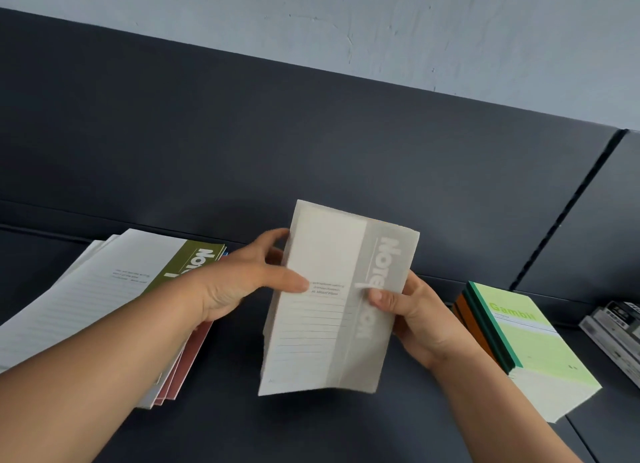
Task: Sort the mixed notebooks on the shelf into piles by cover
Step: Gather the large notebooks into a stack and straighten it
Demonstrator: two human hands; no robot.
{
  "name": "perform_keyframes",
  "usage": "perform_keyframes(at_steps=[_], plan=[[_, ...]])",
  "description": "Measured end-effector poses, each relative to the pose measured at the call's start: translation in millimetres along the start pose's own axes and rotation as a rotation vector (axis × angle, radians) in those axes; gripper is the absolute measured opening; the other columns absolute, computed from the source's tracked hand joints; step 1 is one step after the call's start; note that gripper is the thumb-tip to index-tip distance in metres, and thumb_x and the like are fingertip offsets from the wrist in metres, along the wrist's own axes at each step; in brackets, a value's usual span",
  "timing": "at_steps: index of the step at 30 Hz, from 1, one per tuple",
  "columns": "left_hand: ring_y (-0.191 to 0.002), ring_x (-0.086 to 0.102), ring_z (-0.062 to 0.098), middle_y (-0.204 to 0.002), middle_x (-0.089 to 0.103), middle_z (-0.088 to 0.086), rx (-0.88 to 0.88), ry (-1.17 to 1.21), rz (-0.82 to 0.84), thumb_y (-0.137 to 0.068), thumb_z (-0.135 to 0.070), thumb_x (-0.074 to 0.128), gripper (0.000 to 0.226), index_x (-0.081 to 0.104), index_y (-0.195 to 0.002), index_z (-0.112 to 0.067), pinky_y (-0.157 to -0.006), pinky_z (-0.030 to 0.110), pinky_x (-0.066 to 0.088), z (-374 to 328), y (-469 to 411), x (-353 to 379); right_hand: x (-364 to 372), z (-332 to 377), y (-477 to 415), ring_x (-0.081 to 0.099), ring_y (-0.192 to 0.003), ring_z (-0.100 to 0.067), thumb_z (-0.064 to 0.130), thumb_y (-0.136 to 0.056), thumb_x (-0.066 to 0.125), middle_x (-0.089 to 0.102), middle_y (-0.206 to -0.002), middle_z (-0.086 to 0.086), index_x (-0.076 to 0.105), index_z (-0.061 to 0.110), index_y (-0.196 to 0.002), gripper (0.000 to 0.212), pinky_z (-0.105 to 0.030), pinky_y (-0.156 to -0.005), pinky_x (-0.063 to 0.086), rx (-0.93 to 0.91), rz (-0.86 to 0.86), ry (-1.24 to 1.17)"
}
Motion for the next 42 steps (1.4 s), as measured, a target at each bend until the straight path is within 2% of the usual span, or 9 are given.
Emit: perform_keyframes(at_steps=[5, 10, 14, 20, 25, 29, 33, 39, 42], plan=[[-0.106, 0.068, 0.029, -0.108, 0.075, 0.004, -0.228, 0.174, -0.041, -0.053, -0.054, 0.083, 0.067, 0.072, -0.111, -0.022, -0.1, 0.051, 0.048, 0, -10, -4, 10, 11, -7, 0.073, -0.098, -0.031, 0.033, -0.065, 0.084, 0.074, -0.111, -0.014, 0.07, 0.007, -0.113, 0.056, -0.048, -0.088, 0.057, 0.248, -0.027, -0.026], [-0.093, 0.071, 0.037, -0.103, 0.073, 0.016, -0.46, 0.198, -0.127, -0.042, -0.059, 0.08, 0.083, 0.068, -0.111, -0.015, -0.079, 0.05, 0.057, 15, -17, 0, 10, -4, -25, 0.074, -0.091, -0.028, 0.028, -0.081, 0.077, 0.078, -0.1, -0.01, 0.07, 0.007, -0.111, 0.037, -0.045, -0.082, 0.057, 0.494, -0.178, 0.032], [-0.093, 0.069, 0.04, -0.108, 0.07, 0.018, -0.535, 0.24, -0.206, -0.039, -0.055, 0.081, 0.092, 0.06, -0.119, -0.015, -0.081, 0.057, 0.054, 24, -23, 5, 8, -22, -35, 0.074, -0.09, -0.027, 0.029, -0.082, 0.079, 0.078, -0.095, -0.007, 0.07, 0.007, -0.11, 0.037, -0.041, -0.076, 0.059, 0.547, -0.253, 0.123], [-0.141, 0.031, 0.026, -0.15, 0.038, 0.007, -0.426, 0.158, -0.263, -0.087, -0.039, 0.067, 0.062, 0.042, -0.138, -0.013, -0.113, 0.045, 0.022, 15, -22, 16, 10, -30, -37, 0.069, -0.074, -0.019, 0.028, -0.086, 0.075, 0.075, -0.089, -0.005, 0.069, 0.01, -0.09, 0.02, -0.031, -0.067, 0.055, 0.345, -0.34, 0.376], [-0.138, 0.037, 0.028, -0.147, 0.045, 0.005, -0.476, 0.116, -0.234, -0.076, -0.064, 0.067, 0.079, 0.048, -0.139, -0.022, -0.11, 0.056, 0.031, 25, -26, 15, 10, -37, -31, 0.072, -0.084, -0.023, 0.034, -0.087, 0.073, 0.076, -0.096, -0.006, 0.069, 0.006, -0.103, 0.033, -0.033, -0.073, 0.059, 0.349, -0.333, 0.322], [-0.137, 0.04, 0.031, -0.147, 0.047, 0.002, -0.46, 0.167, -0.214, -0.046, -0.088, 0.067, 0.114, 0.045, -0.142, -0.03, -0.107, 0.062, 0.033, 29, -22, 13, 7, -38, -30, 0.072, -0.099, -0.025, 0.055, -0.091, 0.058, 0.075, -0.107, -0.004, 0.067, 0.014, -0.111, 0.046, -0.047, -0.094, 0.056, 0.355, -0.277, 0.279], [-0.122, 0.054, 0.034, -0.132, 0.06, 0.005, -0.448, 0.2, -0.18, -0.023, -0.094, 0.066, 0.125, 0.055, -0.131, -0.032, -0.098, 0.061, 0.044, 38, -17, 11, 2, -42, -18, 0.07, -0.105, -0.024, 0.069, -0.072, 0.059, 0.072, -0.116, 0.0, 0.059, 0.021, -0.125, 0.072, -0.049, -0.095, 0.054, 0.364, -0.22, 0.189], [-0.125, 0.053, 0.025, -0.133, 0.06, -0.002, -0.455, 0.178, -0.104, -0.028, -0.091, 0.067, 0.117, 0.057, -0.13, -0.035, -0.109, 0.052, 0.038, 42, -9, 27, 7, -47, -13, 0.072, -0.102, -0.027, 0.061, -0.086, 0.059, 0.073, -0.115, -0.002, 0.059, 0.02, -0.123, 0.056, -0.051, -0.091, 0.056, 0.379, -0.19, 0.115], [-0.135, 0.044, 0.02, -0.143, 0.053, -0.005, -0.439, 0.113, -0.096, -0.062, -0.082, 0.061, 0.09, 0.054, -0.136, -0.031, -0.117, 0.042, 0.023, 33, -6, 38, 20, -43, -18, 0.069, -0.106, -0.022, 0.068, -0.082, 0.058, 0.072, -0.116, 0.005, 0.059, 0.025, -0.126, 0.061, -0.046, -0.098, 0.053, 0.376, -0.155, 0.173]])
Point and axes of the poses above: each hand's wrist, its own y-axis away from the middle knuckle, its own x-axis out of the palm, z = x × y, the point moved 3 cm from there along -y, towards the middle knuckle
